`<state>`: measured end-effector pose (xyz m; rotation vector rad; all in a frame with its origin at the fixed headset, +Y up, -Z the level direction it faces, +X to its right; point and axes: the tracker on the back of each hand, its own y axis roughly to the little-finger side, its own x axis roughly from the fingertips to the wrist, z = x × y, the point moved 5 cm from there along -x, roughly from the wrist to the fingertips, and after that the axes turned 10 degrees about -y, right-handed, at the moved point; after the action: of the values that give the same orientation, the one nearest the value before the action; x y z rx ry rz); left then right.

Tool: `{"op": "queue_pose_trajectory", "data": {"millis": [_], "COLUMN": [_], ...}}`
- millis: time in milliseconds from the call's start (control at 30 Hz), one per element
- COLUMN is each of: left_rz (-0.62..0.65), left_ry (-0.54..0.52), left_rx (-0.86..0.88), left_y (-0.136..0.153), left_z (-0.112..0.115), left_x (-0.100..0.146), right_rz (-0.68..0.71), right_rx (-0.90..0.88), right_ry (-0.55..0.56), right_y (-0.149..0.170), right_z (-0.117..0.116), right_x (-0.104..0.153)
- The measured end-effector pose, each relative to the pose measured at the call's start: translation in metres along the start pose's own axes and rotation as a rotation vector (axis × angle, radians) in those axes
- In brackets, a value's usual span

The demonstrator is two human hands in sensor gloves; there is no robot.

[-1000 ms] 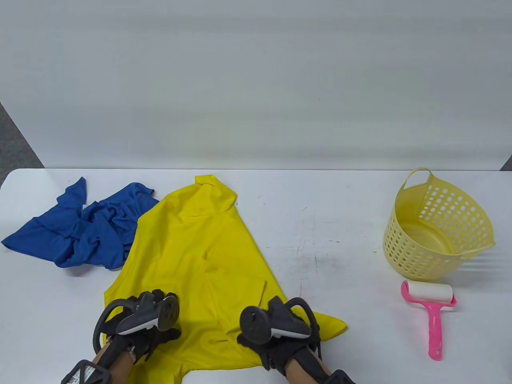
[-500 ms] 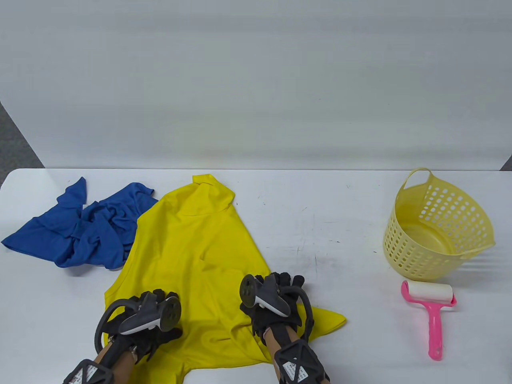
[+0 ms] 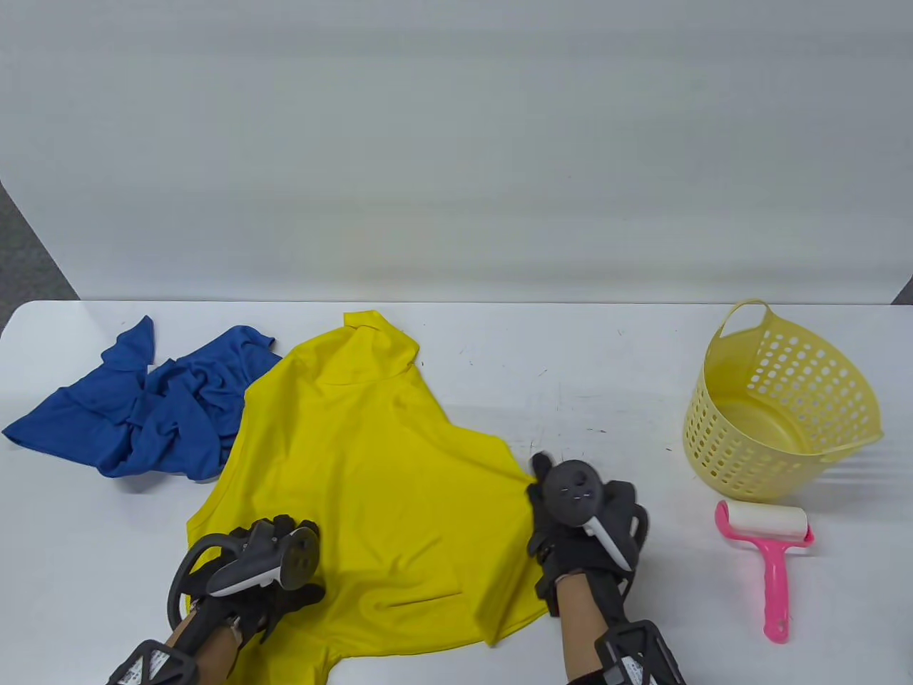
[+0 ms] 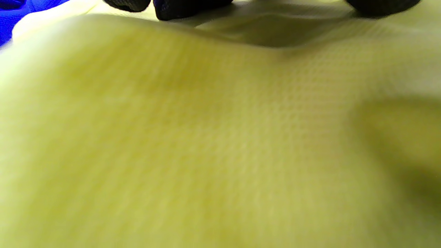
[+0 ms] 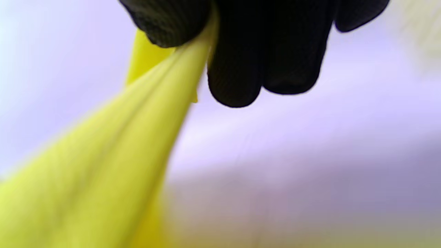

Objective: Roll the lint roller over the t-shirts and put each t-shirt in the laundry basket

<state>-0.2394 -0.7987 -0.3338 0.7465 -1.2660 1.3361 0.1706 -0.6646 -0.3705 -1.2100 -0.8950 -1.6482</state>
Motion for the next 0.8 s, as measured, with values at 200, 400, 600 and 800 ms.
{"op": "queue_pose_trajectory", "data": {"millis": [200, 400, 600, 800], "left_rz": [-0.011, -0.004, -0.007, -0.007], "left_ry": [-0.006, 0.007, 0.033, 0.033], "left_rx": [-0.017, -0.007, 0.037, 0.029], "left_y": [-0.003, 0.001, 0.010, 0.008], "left_z": [-0.002, -0.001, -0.002, -0.001], "left_x": [-0.003, -0.001, 0.002, 0.001], "right_rz": [-0.008, -0.017, -0.204, -0.065], "right_rx": [0.078, 0.016, 0.118, 0.437], "right_ry": [-0.086, -0.581, -0.799, -0.353], "right_y": [0.021, 0.004, 0.056, 0.039], "right_z": [0.001, -0.055, -0.098, -0.049], "right_x": [0.003, 0.004, 0.005, -0.010]}}
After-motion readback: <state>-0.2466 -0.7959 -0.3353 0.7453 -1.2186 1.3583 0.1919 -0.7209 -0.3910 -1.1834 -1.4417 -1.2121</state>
